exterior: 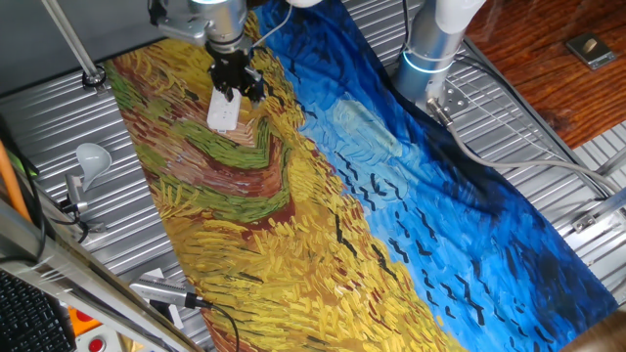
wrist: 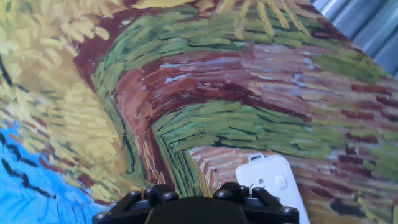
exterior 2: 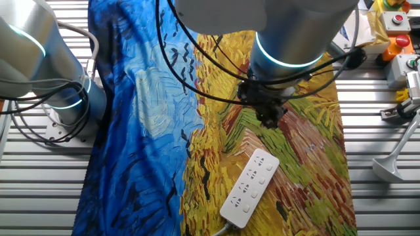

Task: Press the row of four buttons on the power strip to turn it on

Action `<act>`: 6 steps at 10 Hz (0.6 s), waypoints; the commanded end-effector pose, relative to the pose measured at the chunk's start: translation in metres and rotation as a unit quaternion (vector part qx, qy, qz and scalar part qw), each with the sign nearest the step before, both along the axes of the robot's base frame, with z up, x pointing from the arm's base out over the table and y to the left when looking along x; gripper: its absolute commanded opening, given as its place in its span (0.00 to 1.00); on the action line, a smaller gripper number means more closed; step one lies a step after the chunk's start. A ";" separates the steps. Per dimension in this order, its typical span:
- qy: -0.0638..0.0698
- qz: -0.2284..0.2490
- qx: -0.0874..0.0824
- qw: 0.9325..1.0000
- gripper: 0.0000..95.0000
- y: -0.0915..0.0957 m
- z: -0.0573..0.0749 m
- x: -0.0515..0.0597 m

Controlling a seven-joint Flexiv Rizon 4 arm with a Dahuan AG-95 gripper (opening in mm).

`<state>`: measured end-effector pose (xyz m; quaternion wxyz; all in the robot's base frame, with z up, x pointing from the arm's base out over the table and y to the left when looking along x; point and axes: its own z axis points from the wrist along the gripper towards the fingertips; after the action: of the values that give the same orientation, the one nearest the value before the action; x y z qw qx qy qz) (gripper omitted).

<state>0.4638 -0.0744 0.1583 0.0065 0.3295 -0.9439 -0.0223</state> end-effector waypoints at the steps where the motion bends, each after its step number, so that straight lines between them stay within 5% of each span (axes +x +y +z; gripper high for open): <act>1: -0.009 -0.030 0.005 0.999 0.60 0.000 -0.001 -0.004; 5: 0.004 0.028 0.012 1.000 0.60 -0.044 -0.008 -0.035; 6: 0.003 0.050 0.011 0.999 0.80 -0.064 -0.014 -0.041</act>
<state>0.4215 -0.1312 0.1482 -0.0102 0.3101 -0.9501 -0.0335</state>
